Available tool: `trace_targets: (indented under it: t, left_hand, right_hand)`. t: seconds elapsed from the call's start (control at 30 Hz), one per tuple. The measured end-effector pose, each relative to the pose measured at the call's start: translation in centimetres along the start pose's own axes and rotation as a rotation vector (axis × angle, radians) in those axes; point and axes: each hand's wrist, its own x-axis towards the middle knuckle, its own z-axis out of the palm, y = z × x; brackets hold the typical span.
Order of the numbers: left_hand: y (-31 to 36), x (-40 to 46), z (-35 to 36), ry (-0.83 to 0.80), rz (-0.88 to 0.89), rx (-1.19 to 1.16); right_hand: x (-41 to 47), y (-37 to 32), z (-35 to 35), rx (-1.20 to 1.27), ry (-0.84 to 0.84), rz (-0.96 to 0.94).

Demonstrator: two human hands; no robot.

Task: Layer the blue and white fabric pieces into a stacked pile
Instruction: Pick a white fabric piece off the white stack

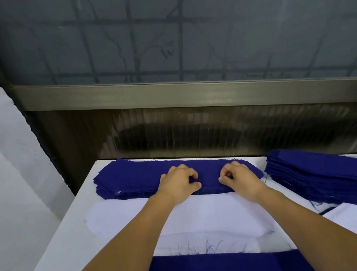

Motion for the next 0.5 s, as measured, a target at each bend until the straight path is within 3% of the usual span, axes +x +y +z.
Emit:
trace_targets:
  t: [0.5]
  left_hand:
    - [0.9, 0.8, 0.2, 0.006, -0.079, -0.028]
  right_hand:
    - [2.2, 0.3, -1.0, 0.119, -0.154, 0.129]
